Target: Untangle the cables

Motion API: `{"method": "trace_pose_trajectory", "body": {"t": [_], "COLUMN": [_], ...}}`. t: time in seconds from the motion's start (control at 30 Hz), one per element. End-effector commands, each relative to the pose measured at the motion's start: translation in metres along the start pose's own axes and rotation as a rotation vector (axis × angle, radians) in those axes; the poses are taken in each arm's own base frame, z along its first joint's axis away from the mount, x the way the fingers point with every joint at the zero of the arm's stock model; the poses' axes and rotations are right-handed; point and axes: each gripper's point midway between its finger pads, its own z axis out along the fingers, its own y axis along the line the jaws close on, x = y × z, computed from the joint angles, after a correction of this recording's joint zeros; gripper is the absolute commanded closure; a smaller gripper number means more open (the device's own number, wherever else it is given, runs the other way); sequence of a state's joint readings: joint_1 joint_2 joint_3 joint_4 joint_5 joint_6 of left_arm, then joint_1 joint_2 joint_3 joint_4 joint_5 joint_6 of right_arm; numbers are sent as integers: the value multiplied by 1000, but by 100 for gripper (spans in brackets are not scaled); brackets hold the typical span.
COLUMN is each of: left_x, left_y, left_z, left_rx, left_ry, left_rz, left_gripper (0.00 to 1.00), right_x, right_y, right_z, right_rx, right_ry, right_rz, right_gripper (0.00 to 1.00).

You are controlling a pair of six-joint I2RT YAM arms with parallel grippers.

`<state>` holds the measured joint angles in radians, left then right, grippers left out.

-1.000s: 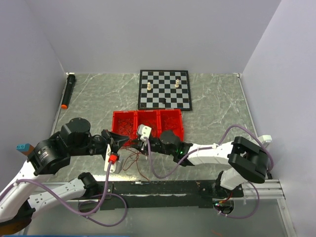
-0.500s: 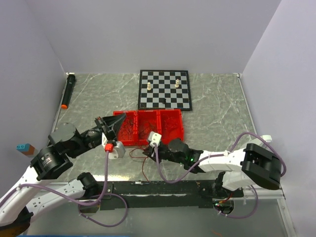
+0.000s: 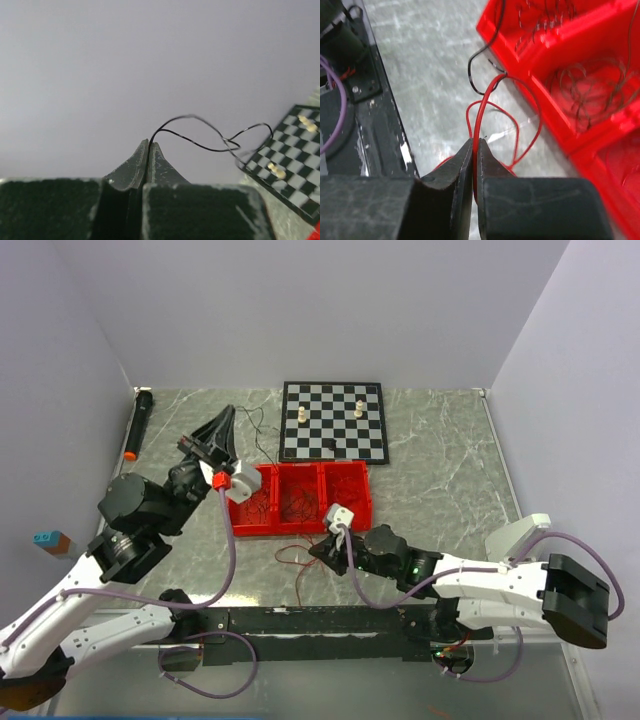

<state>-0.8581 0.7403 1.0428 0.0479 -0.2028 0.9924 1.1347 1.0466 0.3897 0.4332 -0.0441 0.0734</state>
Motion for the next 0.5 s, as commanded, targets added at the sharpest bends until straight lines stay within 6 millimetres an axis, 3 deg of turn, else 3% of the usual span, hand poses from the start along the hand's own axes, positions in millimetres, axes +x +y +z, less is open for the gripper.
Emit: {"method": "trace_pose_trajectory", "body": {"t": [0.0,0.33,0.4,0.47], "left_x": [-29,-55,-55,-47], "left_y": [78,130,125,108], "left_z": [-5,3,9,15], "left_rx": [-274,-410,-366,-299], "left_ry": [-58,-82,-71,-41], "left_rz": [-9,38,26,5], "left_gripper": [99,99,99,99], "right_x": [22,53,50,41], "right_y": [-3,-1,-4,-6], "right_z": [-11,-27,-29,-30], "right_rx": [38,53,76,83], "right_ry": [74,161,145,115], "right_rz": [63,139,144,132], "right_gripper": [93,96,97,98]}}
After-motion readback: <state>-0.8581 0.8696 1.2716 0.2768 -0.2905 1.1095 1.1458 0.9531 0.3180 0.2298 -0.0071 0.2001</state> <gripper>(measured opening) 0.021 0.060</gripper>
